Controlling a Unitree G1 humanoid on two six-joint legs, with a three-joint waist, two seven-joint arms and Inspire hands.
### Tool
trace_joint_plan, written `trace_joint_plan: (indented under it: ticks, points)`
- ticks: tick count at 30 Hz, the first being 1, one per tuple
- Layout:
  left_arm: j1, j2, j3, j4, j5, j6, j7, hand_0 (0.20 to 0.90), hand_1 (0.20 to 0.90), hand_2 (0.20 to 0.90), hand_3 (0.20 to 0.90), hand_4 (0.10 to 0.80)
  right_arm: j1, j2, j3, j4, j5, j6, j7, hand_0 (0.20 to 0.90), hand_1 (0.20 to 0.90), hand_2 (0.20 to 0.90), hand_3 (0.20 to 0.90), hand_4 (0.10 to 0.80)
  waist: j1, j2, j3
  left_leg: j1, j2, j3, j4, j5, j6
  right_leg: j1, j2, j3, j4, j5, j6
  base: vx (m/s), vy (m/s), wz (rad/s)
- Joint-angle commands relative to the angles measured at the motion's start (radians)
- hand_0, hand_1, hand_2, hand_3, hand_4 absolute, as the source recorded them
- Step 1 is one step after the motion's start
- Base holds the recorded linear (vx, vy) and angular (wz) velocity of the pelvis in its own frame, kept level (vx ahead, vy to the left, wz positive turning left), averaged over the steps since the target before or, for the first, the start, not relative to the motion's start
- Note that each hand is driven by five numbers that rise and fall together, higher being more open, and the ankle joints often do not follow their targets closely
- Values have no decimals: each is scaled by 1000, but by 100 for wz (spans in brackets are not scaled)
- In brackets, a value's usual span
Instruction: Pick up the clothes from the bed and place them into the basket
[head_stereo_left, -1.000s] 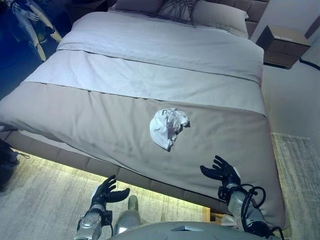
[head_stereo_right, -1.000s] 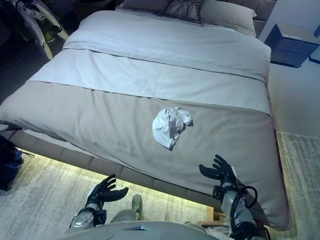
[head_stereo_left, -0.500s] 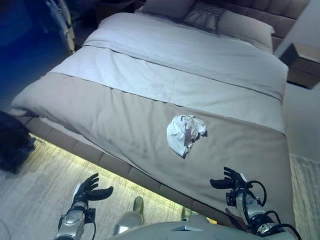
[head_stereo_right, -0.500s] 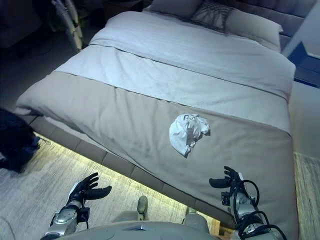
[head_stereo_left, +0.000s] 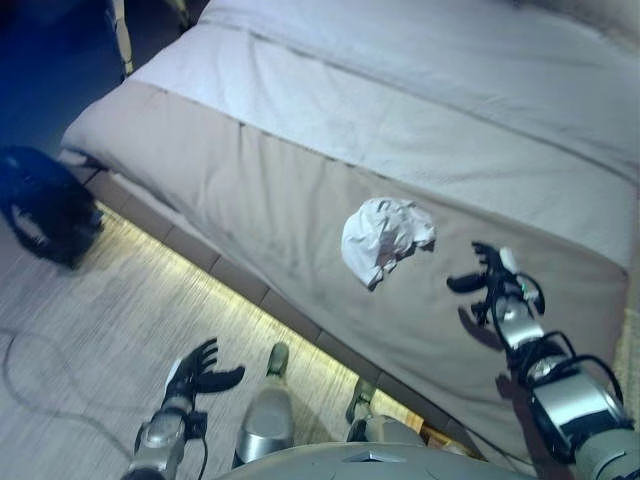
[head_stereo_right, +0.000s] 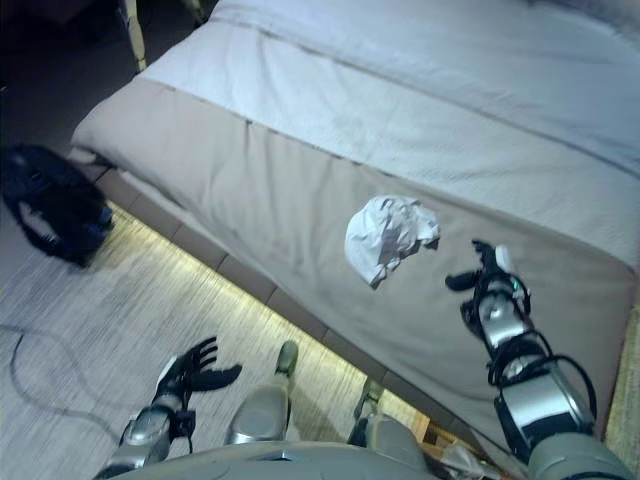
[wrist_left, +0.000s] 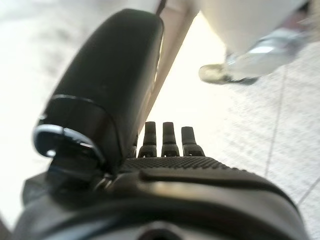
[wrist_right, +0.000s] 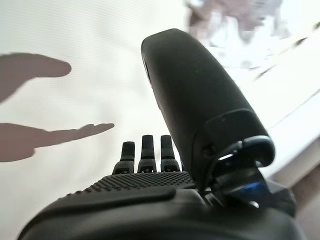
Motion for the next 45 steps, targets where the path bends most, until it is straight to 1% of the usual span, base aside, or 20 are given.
trace_joint_plan:
  ticks: [1,5,7,9,12,14,15,17,19,22,24,25,26,27,32,37,41,42,43,45]
  points:
    - [18,86,-30,-17,-43,-54,8,900,900,900,900,800,-83,-85,56,-78,-51,-83,-8,900,900,900,900,800,39,-10,3,-67,-25,7,-14,51,16,-16,-70,-15,194,-70,-6,15,-87,13]
    - [23,99,-32,-43,-54,-63,2,900,900,900,900,800,-181,-104,96,-56,-38,-87,35,900,900,900,900,800,72,6,37,-118,-30,-17,15,54,8,-52,-70,-30,219,-78,-17,3,-100,11]
    - [25,107,-33,-63,-65,-64,-1,900,900,900,900,800,-212,-111,112,-49,-22,-73,37,900,900,900,900,800,82,11,50,-143,-29,-25,30,54,6,-75,-69,-33,235,-79,-20,-26,-106,14]
    - [25,120,-32,-106,-87,-57,-8,900,900,900,900,800,-268,-113,120,-12,8,-36,67,900,900,900,900,800,96,21,75,-192,-35,-33,69,52,5,-119,-69,-38,263,-79,-27,-47,-91,16]
    - [26,131,-31,-158,-119,-53,-5,900,900,900,900,800,-328,-117,135,17,1,-32,72,900,900,900,900,800,106,33,104,-252,-45,-34,135,39,9,-178,-73,-41,303,-81,-36,-69,-50,12]
    - [21,141,-20,-186,-137,-41,4,900,900,900,900,800,-347,-116,144,16,-15,-36,63,900,900,900,900,800,106,36,123,-297,-50,-22,195,23,15,-222,-82,-44,346,-86,-44,-35,-58,8]
    - [20,147,-17,-199,-150,-36,9,900,900,900,900,800,-361,-119,154,11,-14,-31,65,900,900,900,900,800,106,34,131,-314,-53,-24,235,-15,13,-242,-86,-32,384,-117,-38,10,-79,10]
    - [14,164,-10,-227,-163,-20,13,900,900,900,900,800,-386,-124,163,5,-1,-11,65,900,900,900,900,800,111,40,151,-367,-60,-27,297,-28,19,-285,-95,-33,444,-129,-43,-17,-60,9]
    - [2,183,-1,-251,-180,3,14,900,900,900,900,800,-427,-125,164,19,15,60,92,900,900,900,900,800,115,48,169,-424,-68,-36,351,-37,28,-341,-107,-27,502,-140,-42,-34,-48,9]
    - [-17,194,2,-265,-204,14,6,900,900,900,900,800,-483,-140,175,65,33,121,143,900,900,900,900,800,117,67,188,-479,-69,-43,370,-29,36,-408,-116,-18,542,-146,-40,-70,0,6]
    - [-22,205,1,-300,-231,22,11,900,900,900,900,800,-518,-143,191,92,19,152,158,900,900,900,900,800,117,82,205,-512,-70,-43,356,-13,43,-461,-123,-10,552,-140,-36,-108,11,2]
    - [-21,206,2,-303,-234,22,9,900,900,900,900,800,-521,-144,193,92,19,152,157,900,900,900,900,800,117,83,207,-516,-71,-45,355,-11,44,-466,-123,-8,555,-139,-36,-71,0,4]
    - [-17,213,5,-321,-241,28,10,900,900,900,900,800,-531,-146,201,90,41,172,174,900,900,900,900,800,117,89,219,-528,-73,-50,354,-5,46,-485,-122,0,564,-139,-36,-41,2,6]
    - [-14,219,6,-331,-252,35,14,900,900,900,900,800,-539,-149,204,93,61,181,188,900,900,900,900,800,117,93,225,-533,-69,-50,353,-1,47,-496,-125,3,575,-142,-37,-34,-1,8]
    - [-10,246,28,-342,-262,51,-3,900,900,900,900,800,-547,-161,194,97,128,206,256,900,900,900,900,800,121,92,242,-540,-61,-58,363,-4,46,-507,-130,6,603,-156,-40,10,-45,5]
    - [-4,250,36,-304,-271,6,-50,900,900,900,900,800,-562,-179,187,116,131,217,326,900,900,900,900,800,122,98,248,-544,-60,-61,371,-5,44,-512,-137,0,613,-158,-41,17,-24,3]
    - [1,241,37,-285,-272,-17,-62,900,900,900,900,800,-562,-179,182,122,140,222,378,900,900,900,900,800,121,103,248,-534,-62,-59,370,-8,45,-508,-137,3,616,-163,-46,0,0,0]
    - [2,240,38,-281,-269,-21,-66,900,900,900,900,800,-564,-181,183,121,137,221,379,538,538,538,477,377,121,103,248,-535,-63,-60,371,-8,45,-509,-137,3,617,-164,-47,20,-8,-3]
    - [3,239,38,-277,-268,-24,-69,900,900,900,900,800,-562,-183,180,123,138,215,384,300,300,300,200,100,120,103,248,-532,-62,-59,371,-8,44,-507,-137,2,616,-164,-47,13,-5,-6]
    - [9,236,40,-276,-266,-28,-70,900,900,900,900,800,-561,-189,177,120,133,214,392,300,300,300,200,100,120,104,248,-529,-62,-57,371,-9,44,-506,-139,2,620,-167,-48,15,9,-6]
